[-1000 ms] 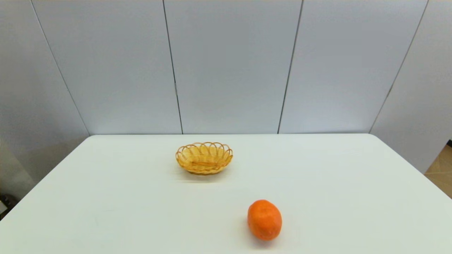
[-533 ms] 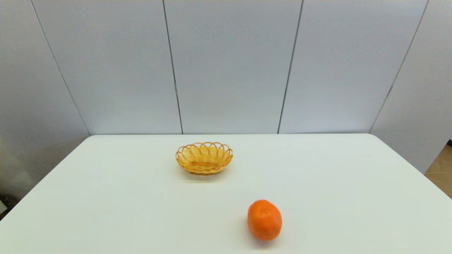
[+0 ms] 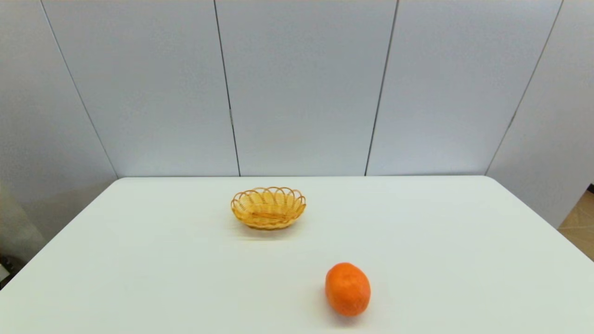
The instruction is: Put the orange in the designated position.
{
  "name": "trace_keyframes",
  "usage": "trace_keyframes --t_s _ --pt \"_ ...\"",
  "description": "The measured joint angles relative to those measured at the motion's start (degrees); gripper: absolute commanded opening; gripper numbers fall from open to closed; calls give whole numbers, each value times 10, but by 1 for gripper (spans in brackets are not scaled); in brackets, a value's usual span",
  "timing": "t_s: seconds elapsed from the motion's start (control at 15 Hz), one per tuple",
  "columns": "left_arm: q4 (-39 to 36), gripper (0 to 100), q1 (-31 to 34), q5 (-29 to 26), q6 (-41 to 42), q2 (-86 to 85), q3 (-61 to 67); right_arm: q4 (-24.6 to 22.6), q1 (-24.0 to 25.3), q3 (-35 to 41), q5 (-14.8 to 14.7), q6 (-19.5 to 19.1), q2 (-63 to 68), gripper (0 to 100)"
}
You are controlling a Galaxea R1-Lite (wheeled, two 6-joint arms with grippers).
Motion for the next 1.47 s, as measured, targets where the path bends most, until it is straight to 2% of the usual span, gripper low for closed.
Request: trace_keyframes --t_s 1.47 --pt "0 100 0 0 0 0 0 0 0 0 0 0 0 100"
